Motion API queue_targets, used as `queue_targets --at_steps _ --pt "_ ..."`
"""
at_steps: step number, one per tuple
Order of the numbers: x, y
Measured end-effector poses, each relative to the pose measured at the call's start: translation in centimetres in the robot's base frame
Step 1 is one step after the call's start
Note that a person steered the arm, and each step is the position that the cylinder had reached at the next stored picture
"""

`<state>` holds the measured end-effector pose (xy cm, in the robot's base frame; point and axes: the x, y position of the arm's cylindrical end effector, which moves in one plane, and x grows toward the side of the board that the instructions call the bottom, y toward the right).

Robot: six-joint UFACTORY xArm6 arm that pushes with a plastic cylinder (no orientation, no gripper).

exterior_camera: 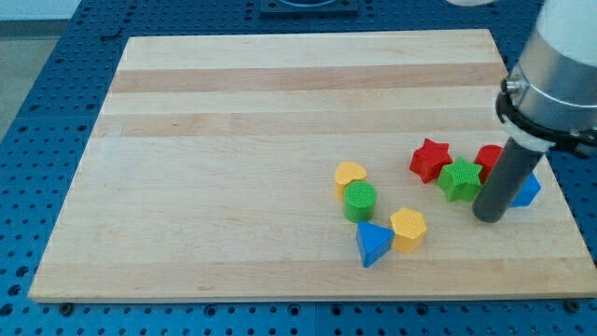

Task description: Push the blue cube a bit right

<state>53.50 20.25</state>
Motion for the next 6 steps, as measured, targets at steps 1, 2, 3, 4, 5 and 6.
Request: queue_targets --at_steps 1,2,3,4,5,6 --pt "-0.4 -0.3" --pt "-1.7 -3.1" --pt "-3.2 -6.6" --pt "-4.0 -7.9" --pt "-2.1 -6.1" --pt "-0.9 -2.0"
